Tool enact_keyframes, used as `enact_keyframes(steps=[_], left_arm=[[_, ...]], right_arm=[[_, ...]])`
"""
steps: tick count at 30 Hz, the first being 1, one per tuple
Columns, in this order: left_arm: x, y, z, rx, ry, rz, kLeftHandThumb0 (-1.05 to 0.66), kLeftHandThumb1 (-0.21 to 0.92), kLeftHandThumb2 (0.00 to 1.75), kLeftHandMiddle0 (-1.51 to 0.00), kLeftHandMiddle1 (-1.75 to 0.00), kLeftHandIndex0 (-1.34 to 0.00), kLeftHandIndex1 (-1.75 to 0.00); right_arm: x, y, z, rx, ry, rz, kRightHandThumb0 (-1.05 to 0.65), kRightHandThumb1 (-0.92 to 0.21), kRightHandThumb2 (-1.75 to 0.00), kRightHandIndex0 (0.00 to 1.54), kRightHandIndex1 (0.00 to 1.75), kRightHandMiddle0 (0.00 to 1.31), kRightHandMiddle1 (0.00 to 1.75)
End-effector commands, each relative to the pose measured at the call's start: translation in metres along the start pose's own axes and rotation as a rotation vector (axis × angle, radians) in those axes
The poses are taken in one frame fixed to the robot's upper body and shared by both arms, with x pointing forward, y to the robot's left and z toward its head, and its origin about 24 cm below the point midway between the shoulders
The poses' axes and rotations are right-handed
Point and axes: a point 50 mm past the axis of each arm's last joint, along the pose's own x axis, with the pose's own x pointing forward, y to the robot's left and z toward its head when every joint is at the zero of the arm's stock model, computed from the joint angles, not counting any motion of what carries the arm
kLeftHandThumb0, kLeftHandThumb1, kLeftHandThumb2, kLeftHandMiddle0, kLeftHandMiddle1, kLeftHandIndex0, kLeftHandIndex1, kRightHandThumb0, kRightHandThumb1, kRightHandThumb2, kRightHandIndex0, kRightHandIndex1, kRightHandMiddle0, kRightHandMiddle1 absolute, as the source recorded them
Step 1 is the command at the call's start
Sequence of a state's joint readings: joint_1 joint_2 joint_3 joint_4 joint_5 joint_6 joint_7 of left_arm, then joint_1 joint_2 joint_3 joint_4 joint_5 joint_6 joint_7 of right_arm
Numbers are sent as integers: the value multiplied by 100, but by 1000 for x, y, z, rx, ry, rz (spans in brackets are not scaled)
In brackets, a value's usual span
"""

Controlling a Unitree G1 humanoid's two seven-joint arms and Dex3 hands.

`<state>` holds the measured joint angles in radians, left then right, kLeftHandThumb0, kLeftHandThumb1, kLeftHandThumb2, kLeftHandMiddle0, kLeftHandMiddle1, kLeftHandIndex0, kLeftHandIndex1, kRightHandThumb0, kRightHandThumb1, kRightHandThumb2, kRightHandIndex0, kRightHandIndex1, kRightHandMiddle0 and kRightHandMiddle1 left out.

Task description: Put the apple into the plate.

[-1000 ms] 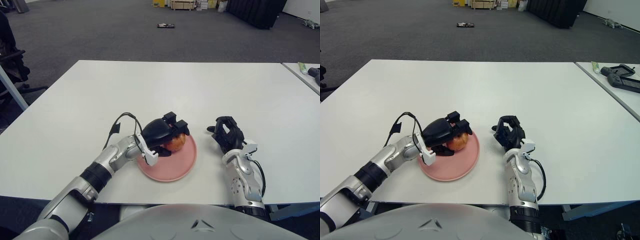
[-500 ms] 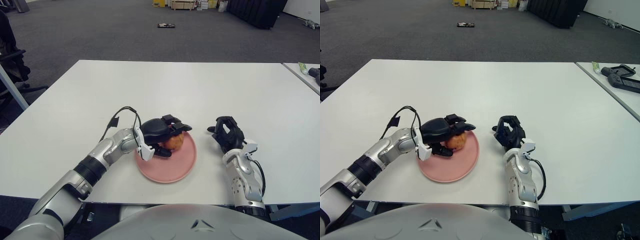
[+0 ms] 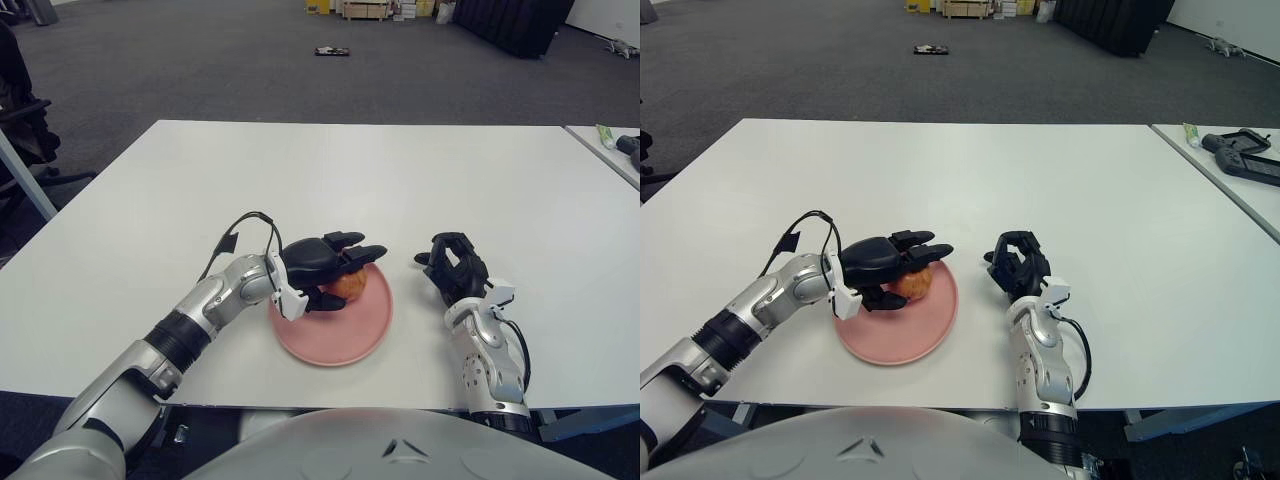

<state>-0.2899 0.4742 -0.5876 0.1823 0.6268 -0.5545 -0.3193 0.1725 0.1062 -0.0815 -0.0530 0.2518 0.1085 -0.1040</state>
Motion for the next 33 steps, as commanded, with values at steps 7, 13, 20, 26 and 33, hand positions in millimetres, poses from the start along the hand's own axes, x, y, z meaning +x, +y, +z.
enact_keyframes(steps=[7,13,20,26,33], left_arm=[[-19,-10,-7,-55,105,39,-104,92,106,0,0,0,0],[-29,1,-12,-74,158,122,-100,92,103,0,0,0,0],[-43,10,-24,-177,253,268,-100,92,105,0,0,0,0],[-64,17,-30,-312,295,405,-100,92,107,0,0,0,0],[-82,20,-28,-535,311,607,-97,92,110,0,0,0,0]], right_arm=[[-2,0,-12,18,54,-18,-1,-55,-97,51,153,30,175],[-1,0,-11,18,55,-15,-1,-55,-98,49,156,29,175],[-1,0,-12,21,50,-9,-1,-54,-100,50,156,30,175],[-1,0,-12,26,48,-5,-1,-54,-101,51,157,29,175],[0,0,-12,24,52,-5,-1,-52,-104,51,159,29,175]])
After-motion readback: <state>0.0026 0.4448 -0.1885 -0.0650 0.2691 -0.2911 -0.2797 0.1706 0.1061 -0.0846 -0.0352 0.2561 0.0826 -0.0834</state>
